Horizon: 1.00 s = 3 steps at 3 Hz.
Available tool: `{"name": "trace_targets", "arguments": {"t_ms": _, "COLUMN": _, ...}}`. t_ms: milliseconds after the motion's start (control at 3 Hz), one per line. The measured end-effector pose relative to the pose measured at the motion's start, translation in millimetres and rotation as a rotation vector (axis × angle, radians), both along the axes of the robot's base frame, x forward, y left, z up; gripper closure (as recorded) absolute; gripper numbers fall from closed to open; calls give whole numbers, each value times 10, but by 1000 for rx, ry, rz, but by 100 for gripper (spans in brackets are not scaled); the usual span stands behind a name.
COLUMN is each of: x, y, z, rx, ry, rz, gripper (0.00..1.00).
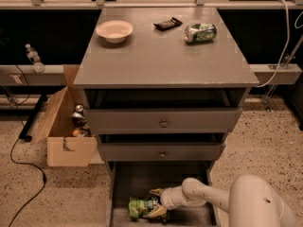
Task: Pick green rice chip bag from bottom drawer and place on counter
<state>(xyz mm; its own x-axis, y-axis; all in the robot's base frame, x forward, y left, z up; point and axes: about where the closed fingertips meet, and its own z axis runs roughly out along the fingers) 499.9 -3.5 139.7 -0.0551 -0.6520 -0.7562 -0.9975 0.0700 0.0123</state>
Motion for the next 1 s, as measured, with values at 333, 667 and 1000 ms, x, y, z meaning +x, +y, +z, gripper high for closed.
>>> {"name": "trace_targets", "arguments": {"t_ms": 333, "x": -2, "y": 4, "z": -16, "rx": -3, "ry": 1, "rz": 1, "gripper": 50}}
{"name": "trace_targets", "arguments": {"t_ms": 667, "x": 19, "y": -24, "z": 24, "rx": 20, "ry": 1, "rz": 5, "gripper": 73}}
{"name": "trace_targets", "arguments": {"t_ms": 1000, "x": 157, "y": -290, "z": 642, "rx": 125, "ry": -54, "rz": 30, "gripper": 100}}
